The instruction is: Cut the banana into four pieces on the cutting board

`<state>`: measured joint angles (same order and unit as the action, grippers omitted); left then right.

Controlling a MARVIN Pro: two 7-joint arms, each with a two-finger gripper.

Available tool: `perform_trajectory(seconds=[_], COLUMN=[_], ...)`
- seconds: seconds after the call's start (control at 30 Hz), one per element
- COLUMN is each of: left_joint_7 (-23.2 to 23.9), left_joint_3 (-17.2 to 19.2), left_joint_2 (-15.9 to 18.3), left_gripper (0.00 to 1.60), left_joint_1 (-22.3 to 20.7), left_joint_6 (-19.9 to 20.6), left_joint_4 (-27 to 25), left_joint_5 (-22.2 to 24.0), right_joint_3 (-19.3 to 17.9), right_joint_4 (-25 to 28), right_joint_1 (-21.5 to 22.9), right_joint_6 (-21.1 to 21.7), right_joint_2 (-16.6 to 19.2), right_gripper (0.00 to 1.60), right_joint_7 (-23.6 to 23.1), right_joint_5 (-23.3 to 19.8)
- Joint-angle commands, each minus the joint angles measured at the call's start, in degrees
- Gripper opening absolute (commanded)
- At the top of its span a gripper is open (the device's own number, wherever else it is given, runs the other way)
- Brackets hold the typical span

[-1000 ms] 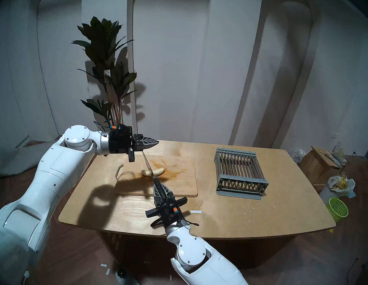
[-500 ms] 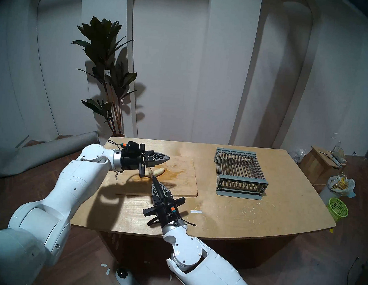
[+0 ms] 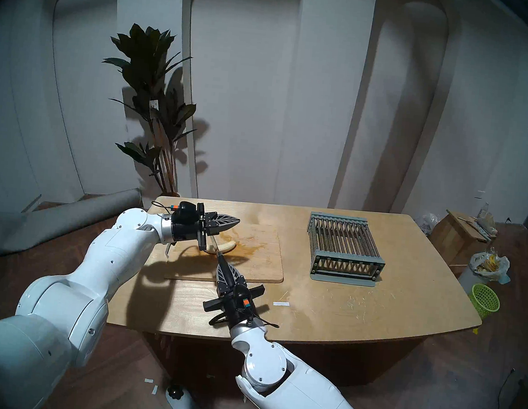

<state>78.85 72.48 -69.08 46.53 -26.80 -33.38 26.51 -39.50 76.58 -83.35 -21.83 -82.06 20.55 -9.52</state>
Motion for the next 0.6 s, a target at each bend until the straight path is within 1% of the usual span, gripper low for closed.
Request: perform_trajectory(seconds=[0.0,0.07,0.17,0.33,0.4,0.43,0.57], left_joint_7=[5.4,4.8,3.8,2.2,2.2,1.4,1.3], left_joint_3=[-1.3,-2.2,-3.1,-4.7,-5.2,-5.7,-6.7], left_joint_2=[1.1,1.3,1.4,1.5,1.5,1.6,1.8], left_gripper=[0.00,0.00,0.00,0.00,0.00,0.00,0.00], left_joint_1=[-4.8,-5.3,-5.4,-5.6,-5.8,-5.7,-6.1], left_joint_6=[-2.4,-3.5,-4.1,-4.8,-5.1,-5.2,-5.6], left_joint_4=[3.8,5.6,6.4,6.9,7.3,7.1,7.6], left_joint_5=[-0.5,-0.8,-0.6,-0.2,0.0,0.0,0.6], right_joint_3=[0.4,0.6,0.5,0.6,0.6,0.6,0.7], right_joint_4=[1.6,1.5,1.4,1.3,1.2,1.2,1.1], right_joint_1=[1.1,1.2,1.2,1.3,1.4,1.5,1.6], right_joint_6=[-1.1,-1.2,-1.2,-1.1,-1.0,-1.0,-0.8], right_joint_2=[-0.3,-0.2,-0.3,-0.4,-0.4,-0.5,-0.5], right_gripper=[0.00,0.00,0.00,0.00,0.00,0.00,0.00], right_joint_7=[0.9,1.4,1.7,2.1,2.3,2.3,2.4], right_joint_5=[0.3,0.4,0.5,0.7,0.5,0.5,0.2])
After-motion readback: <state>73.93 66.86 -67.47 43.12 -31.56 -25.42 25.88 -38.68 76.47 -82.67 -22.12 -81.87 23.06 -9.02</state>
